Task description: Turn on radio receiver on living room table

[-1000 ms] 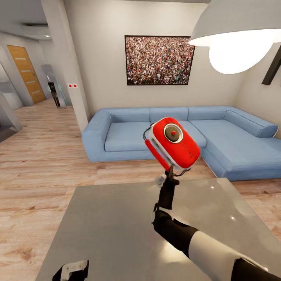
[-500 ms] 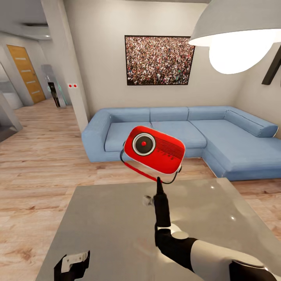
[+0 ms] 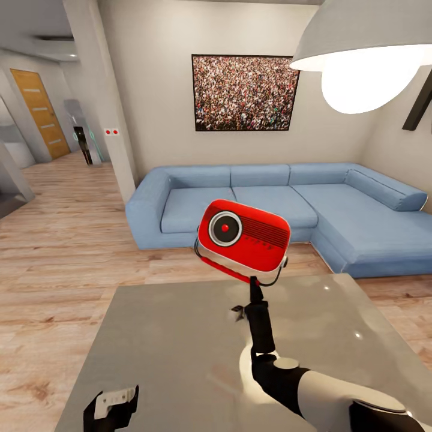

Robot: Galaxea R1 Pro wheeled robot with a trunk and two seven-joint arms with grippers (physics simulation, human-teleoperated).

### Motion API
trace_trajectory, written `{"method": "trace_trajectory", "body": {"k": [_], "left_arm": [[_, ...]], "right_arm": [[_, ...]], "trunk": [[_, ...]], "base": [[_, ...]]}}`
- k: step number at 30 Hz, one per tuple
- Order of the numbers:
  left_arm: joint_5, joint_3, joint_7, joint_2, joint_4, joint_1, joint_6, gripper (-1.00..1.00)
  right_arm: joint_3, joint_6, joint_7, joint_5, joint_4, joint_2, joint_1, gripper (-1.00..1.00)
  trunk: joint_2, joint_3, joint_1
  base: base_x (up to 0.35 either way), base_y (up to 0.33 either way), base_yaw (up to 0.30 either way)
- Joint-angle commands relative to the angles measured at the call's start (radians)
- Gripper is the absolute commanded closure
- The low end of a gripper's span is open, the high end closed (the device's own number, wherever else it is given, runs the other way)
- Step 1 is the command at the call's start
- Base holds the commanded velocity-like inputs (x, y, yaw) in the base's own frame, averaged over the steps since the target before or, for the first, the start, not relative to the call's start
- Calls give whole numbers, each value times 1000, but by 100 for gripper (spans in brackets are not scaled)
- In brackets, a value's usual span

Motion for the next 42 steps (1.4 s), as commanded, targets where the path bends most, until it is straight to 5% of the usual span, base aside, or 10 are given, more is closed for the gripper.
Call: {"method": "trace_trajectory", "body": {"k": [1,7,11,14,21,22,28,37,39,42], "left_arm": [[0,0,0,0,0,0,0,-100],[2,-1,0,-2,-7,0,2,-100],[2,-16,1,-27,-53,0,12,-100],[-1,-21,1,-53,-129,0,96,-100],[0,-31,-1,-80,-286,0,254,-100],[0,-39,-1,-92,-305,-1,261,100],[-2,-82,2,-161,-372,-1,271,100],[61,-74,114,-164,-416,-1,272,100],[62,-107,125,-164,-418,-9,288,100],[32,-169,131,-164,-414,-75,410,100]], "right_arm": [[2,-1,0,6,6,0,0,100],[8,1,0,7,23,0,1,100],[55,13,0,6,70,0,1,100],[94,18,0,6,119,0,1,100],[109,19,0,6,150,-1,1,100],[110,19,0,6,151,-1,1,100],[112,19,0,6,152,-1,3,100],[112,17,0,6,152,0,4,100],[112,16,0,6,152,0,4,100],[112,16,0,6,152,0,5,100]], "trunk": [[0,0,0],[0,0,0],[0,0,0],[0,0,0],[0,0,0],[0,0,0],[0,0,0],[0,0,0],[0,0,0],[0,0,0]], "base": [[0,0,0],[0,0,0],[0,0,0],[0,0,0],[0,0,0],[0,0,0],[0,0,0],[0,0,0],[0,0,0],[0,0,0]]}}
